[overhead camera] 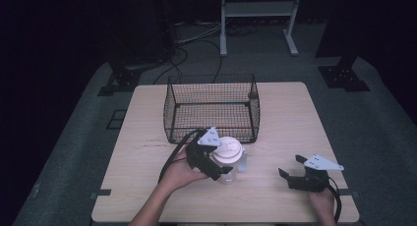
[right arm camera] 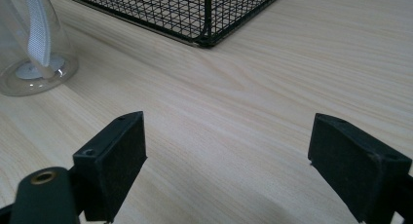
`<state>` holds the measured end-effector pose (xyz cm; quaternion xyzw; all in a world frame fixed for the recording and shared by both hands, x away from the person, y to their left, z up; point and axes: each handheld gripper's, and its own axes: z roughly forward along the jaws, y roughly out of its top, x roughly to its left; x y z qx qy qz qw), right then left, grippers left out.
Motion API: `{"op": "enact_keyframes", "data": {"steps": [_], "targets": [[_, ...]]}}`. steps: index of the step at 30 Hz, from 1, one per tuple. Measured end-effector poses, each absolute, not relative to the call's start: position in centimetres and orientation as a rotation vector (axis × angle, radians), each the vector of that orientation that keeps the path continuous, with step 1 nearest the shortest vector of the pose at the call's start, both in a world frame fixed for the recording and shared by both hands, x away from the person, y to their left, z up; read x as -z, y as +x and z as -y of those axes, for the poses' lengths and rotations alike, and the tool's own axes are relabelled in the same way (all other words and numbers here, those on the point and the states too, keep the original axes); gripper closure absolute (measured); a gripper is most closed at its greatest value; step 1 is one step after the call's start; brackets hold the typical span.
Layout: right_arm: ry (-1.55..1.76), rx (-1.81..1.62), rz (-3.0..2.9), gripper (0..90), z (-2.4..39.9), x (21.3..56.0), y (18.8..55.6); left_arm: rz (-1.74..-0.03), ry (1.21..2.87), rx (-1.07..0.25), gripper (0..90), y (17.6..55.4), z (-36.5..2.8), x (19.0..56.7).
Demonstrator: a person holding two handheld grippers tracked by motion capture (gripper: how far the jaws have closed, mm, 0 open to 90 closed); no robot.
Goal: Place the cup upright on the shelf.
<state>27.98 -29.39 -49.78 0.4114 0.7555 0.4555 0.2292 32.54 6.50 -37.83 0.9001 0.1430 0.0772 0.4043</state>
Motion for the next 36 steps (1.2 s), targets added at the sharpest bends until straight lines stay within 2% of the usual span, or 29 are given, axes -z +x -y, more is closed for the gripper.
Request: {"op": "enact_keyframes", "data": {"steps": [10, 11, 24, 36], "targets": [[1.127, -1.256, -2.085, 12.9, 29.4, 49.8, 28.0, -0.351, 2.321, -0.203, 0.8, 33.1, -5.4, 37.9], [1.125, -1.255, -2.087, 12.9, 29.4, 49.8, 28.0, -0.345, 2.321, -0.194, 4.4, 33.2, -5.4, 37.8], [1.127, -1.255, -2.084, 12.9, 29.4, 49.8, 28.0, -0.362, 2.400, -0.197, 5.1, 33.6, -4.9, 37.0], [1.122, -1.255, -2.082, 12.9, 29.4, 49.8, 28.0, -0.345, 2.418, -0.240, 5.2, 34.0, -4.9, 34.0]]}}
